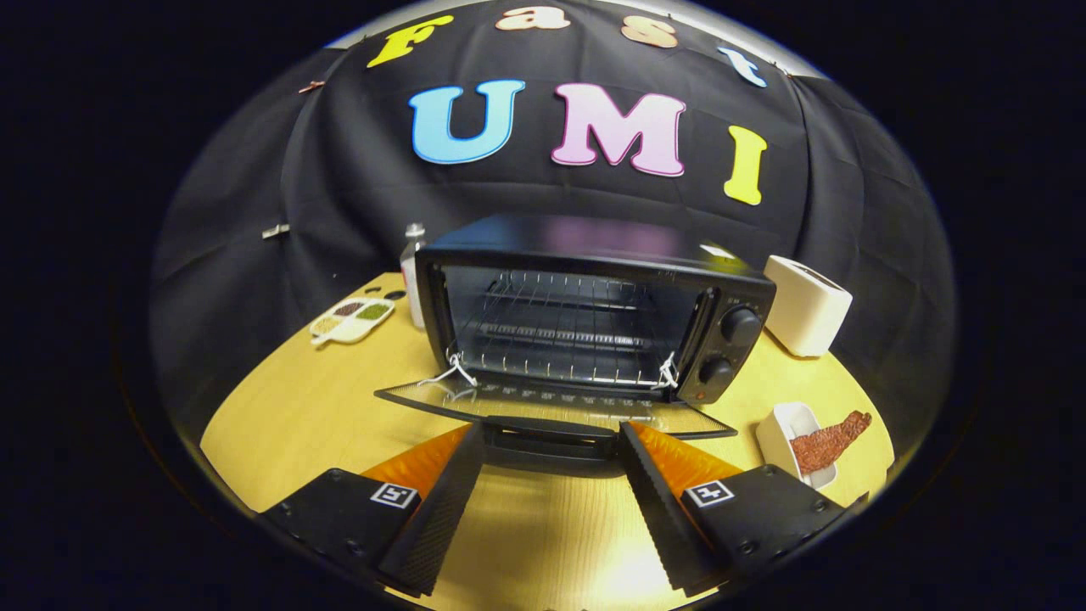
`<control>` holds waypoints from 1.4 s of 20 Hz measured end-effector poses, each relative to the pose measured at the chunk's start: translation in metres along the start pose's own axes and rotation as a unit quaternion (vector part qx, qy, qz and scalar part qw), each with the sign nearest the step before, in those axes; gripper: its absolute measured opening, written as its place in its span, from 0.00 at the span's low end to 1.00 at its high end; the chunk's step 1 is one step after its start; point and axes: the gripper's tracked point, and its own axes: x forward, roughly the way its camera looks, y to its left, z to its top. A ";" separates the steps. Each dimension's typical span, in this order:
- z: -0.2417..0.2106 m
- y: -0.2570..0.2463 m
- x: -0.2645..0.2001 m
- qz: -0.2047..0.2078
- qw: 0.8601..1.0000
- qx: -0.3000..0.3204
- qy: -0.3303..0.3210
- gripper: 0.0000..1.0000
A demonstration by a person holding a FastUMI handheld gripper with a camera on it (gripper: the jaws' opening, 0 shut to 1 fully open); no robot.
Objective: Open the toaster oven, put the food inside, and close the toaster oven door.
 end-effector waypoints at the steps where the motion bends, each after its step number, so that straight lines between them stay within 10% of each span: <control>1: -0.014 0.000 0.001 0.006 1.000 0.005 0.017 0.98; 15: 0.011 -0.014 -0.036 0.047 0.999 -0.008 -0.006 0.99; 28: 0.111 -0.142 -0.096 -0.033 0.993 -0.005 -0.115 0.98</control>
